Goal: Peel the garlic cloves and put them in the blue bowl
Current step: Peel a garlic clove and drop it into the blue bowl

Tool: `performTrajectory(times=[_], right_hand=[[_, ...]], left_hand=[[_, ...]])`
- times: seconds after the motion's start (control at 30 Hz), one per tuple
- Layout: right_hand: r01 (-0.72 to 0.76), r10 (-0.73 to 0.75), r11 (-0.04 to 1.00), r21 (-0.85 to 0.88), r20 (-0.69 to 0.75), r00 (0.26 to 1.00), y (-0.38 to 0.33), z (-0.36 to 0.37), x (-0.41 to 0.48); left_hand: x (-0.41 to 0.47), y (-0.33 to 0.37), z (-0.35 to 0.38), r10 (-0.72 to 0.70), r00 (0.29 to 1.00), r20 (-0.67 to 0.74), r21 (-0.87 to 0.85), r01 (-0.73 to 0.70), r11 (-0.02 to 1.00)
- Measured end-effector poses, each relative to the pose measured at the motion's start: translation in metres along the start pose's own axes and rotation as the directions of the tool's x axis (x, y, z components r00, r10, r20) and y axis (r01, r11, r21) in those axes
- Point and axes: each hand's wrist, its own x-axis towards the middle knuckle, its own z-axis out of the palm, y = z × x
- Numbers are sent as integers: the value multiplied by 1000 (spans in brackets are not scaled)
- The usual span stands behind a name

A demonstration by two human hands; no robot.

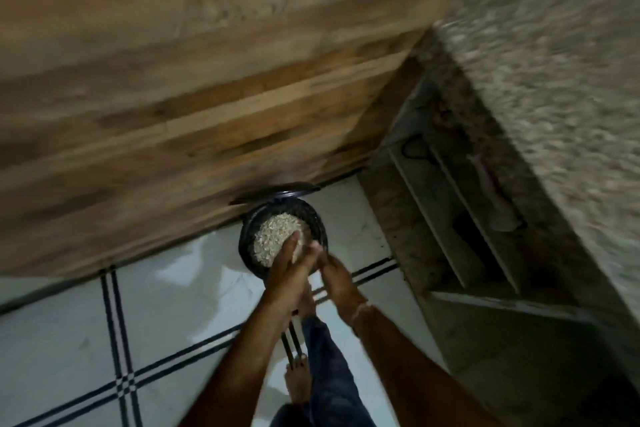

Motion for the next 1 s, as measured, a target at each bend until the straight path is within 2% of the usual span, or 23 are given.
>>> performTrajectory(times=[0.03,0.1,0.2,0.3,0.43,0.57,0.67,0.73,0.83,0.93,1.0], right_hand=[[33,-36,998,-51,-45,998,-11,-18,-23],[184,-200,976,-116,-148,969,-15,-53,-68],[330,-357,932,-150,-223,907,-6,-109,-131],[471,-528,849,-241,-334,781,11,-167,-177],[525,-663,748,-407,-500,557,37,-245,-216],[543,-663,730,-416,-624,414,52,-324,-250],[539,-617,757,-368,-673,407,66,-390,-264],[524,-573,786,-329,-707,414,75,-434,-270],[477,-542,809,-345,-750,378,88,-498,-271],[411,-530,828,-380,-771,354,101,-552,-267],[337,-532,838,-428,-779,333,106,-583,-262]], left_hand=[[-18,4,-2,89,996,-6,144,-87,986],[-56,9,12,260,964,57,374,-262,890],[-96,4,54,393,893,220,562,-445,697],[-139,-5,97,447,801,397,596,-596,538],[-172,-25,164,511,644,569,541,-761,357],[-195,-43,255,478,512,714,505,-849,155],[-213,-61,333,447,442,778,446,-889,104],[-224,-78,382,404,439,803,435,-894,106],[-229,-102,446,359,441,823,444,-892,78],[-224,-122,496,309,448,839,466,-885,18],[-217,-133,523,282,421,862,448,-893,-36]])
